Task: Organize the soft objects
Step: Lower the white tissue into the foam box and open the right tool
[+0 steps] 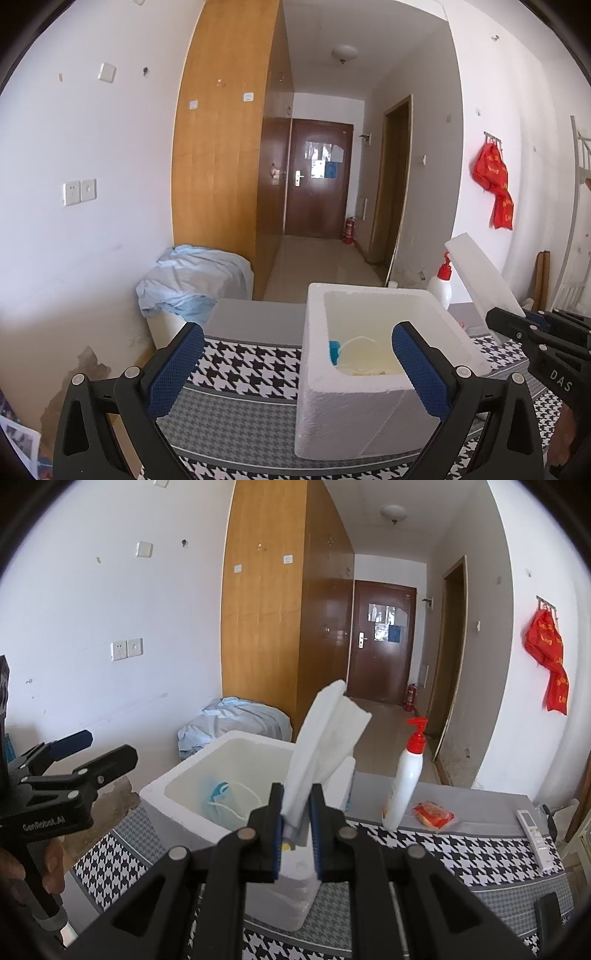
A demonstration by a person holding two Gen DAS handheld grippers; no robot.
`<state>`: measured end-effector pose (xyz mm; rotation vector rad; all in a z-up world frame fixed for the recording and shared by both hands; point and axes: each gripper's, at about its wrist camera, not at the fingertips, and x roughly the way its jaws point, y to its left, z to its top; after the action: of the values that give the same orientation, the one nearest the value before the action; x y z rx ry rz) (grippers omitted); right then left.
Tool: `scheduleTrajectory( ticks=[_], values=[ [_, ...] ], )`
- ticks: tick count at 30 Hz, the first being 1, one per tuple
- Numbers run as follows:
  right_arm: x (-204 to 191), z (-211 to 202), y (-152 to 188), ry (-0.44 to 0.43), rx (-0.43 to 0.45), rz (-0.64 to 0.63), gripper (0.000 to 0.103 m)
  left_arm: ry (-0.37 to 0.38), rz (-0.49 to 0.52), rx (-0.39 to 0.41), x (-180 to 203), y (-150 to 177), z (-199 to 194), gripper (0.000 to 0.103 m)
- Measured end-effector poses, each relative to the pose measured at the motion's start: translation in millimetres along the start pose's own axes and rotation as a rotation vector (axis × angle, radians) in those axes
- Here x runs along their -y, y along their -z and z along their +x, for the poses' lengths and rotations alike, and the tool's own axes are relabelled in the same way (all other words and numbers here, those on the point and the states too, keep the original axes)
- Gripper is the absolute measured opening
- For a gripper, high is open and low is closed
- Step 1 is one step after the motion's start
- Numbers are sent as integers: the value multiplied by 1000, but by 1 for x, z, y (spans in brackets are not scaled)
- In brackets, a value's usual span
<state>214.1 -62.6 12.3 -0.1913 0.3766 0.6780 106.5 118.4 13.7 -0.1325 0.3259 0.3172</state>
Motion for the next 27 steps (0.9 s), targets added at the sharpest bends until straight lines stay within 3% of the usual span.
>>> scheduleTrajectory(
  ticks=[27],
  values=[
    [-21, 34, -13, -53, -44, -10, 17, -40, -2, -11, -17, 8, -5, 102]
  ],
)
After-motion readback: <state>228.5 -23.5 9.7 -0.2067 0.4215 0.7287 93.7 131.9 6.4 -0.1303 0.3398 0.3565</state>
